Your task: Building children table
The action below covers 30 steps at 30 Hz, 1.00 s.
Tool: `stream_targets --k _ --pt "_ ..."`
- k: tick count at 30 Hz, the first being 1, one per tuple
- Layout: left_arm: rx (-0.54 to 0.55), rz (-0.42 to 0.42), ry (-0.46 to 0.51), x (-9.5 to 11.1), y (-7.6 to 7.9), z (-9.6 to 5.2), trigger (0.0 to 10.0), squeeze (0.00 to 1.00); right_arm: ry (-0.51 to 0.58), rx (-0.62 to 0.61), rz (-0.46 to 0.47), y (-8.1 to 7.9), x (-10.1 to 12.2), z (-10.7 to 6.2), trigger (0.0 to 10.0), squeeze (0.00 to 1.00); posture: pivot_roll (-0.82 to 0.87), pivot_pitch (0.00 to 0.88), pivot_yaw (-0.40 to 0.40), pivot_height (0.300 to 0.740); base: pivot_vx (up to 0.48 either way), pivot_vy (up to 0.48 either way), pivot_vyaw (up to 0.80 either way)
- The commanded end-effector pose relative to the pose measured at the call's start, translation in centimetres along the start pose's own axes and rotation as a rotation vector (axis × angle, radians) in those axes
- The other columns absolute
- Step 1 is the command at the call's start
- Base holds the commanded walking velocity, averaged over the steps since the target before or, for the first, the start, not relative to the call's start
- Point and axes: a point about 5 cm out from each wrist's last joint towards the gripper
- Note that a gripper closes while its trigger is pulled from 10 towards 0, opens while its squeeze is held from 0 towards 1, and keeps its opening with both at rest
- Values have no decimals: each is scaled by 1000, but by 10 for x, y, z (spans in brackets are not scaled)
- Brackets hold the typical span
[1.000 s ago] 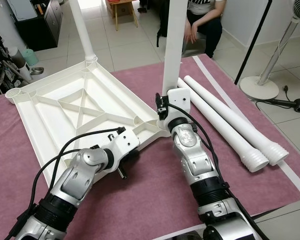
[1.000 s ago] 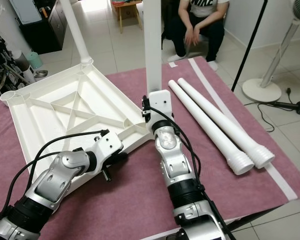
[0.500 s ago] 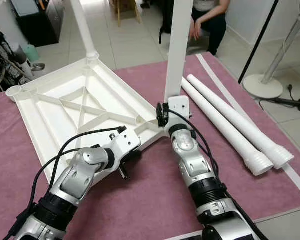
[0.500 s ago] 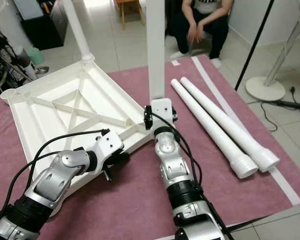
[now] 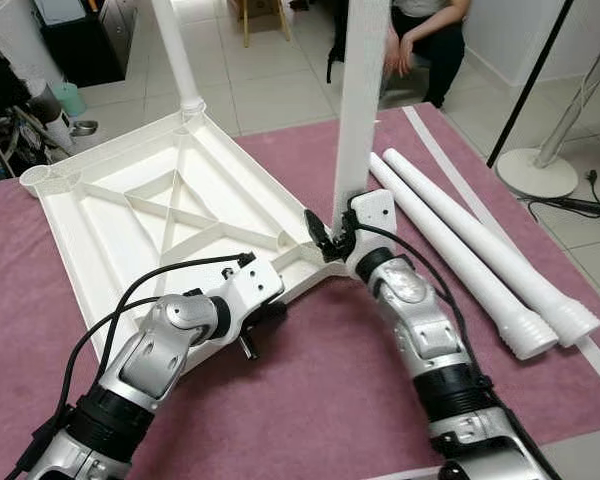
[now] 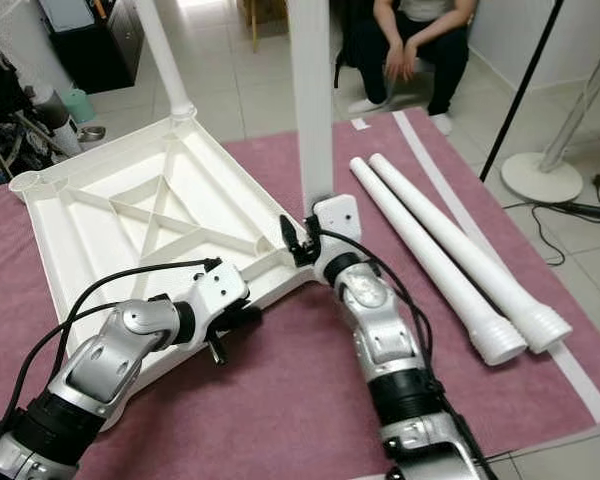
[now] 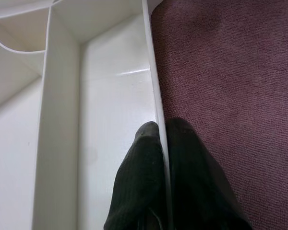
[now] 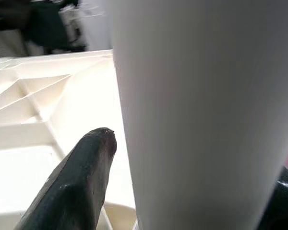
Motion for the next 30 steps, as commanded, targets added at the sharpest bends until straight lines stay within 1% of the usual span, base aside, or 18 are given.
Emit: stream_targets --k 1,3,6,9,10,12,13,16,19,20,25,27,28,30 --pt "27 44 8 3 -4 -5 10000 0 25 98 -13 1 0 -4 10000 0 -27 0 149 740 0 0 0" --pt "27 44 8 3 -4 -5 10000 0 25 98 -13 1 0 -4 10000 0 -27 0 149 740 0 0 0" --pt "25 44 7 3 -5 -6 10000 0 19 160 -38 9 -2 -7 10000 0 -27 0 149 740 0 0 0" --pt "28 45 6 3 -6 -7 10000 0 -6 218 -81 22 -7 -9 10000 0 -17 0 149 740 0 0 0" --pt "28 45 6 3 -6 -7 10000 0 -6 218 -81 22 -7 -9 10000 0 -17 0 149 740 0 0 0" --pt "28 45 4 2 -6 -8 10000 0 -16 258 -104 29 -9 -11 10000 0 -15 0 152 740 0 0 0" --pt "28 45 4 2 -6 -8 10000 0 -16 258 -104 29 -9 -11 10000 0 -15 0 152 740 0 0 0" --pt "27 44 3 2 -6 -8 10000 0 -21 287 -123 37 -9 -10 10000 0 -14 0 154 740 0 0 0" --pt "27 44 2 2 -5 -8 10000 0 -21 298 -131 40 -9 -9 10000 0 -13 0 155 740 0 0 0" --pt "26 44 1 3 -5 -8 10000 0 -10 339 -135 41 -7 -7 10000 0 -7 0 157 740 0 0 0" --pt "27 45 0 2 -6 -9 10000 0 3 390 -135 41 -5 -5 10000 0 -4 0 157 740 0 0 0" --pt "29 44 -3 2 -6 -10 10000 0 12 450 -140 40 -3 -3 10000 0 7 0 155 740 0 0 0" --pt "29 44 -3 2 -6 -10 10000 0 12 450 -140 40 -3 -3 10000 0 7 0 155 740 0 0 0" --pt "33 43 -5 1 -6 -11 10000 0 16 496 -141 40 -2 -1 10000 0 10 1 152 740 0 0 0"
Point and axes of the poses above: a point about 5 cm out from each wrist's last joint towards the gripper, its own z axis pointing out of the wrist towards the gripper, its own x axis along the axis of the wrist's last joint, y = z × x, and after that the axes turned 14 degrees about -z, right-handed
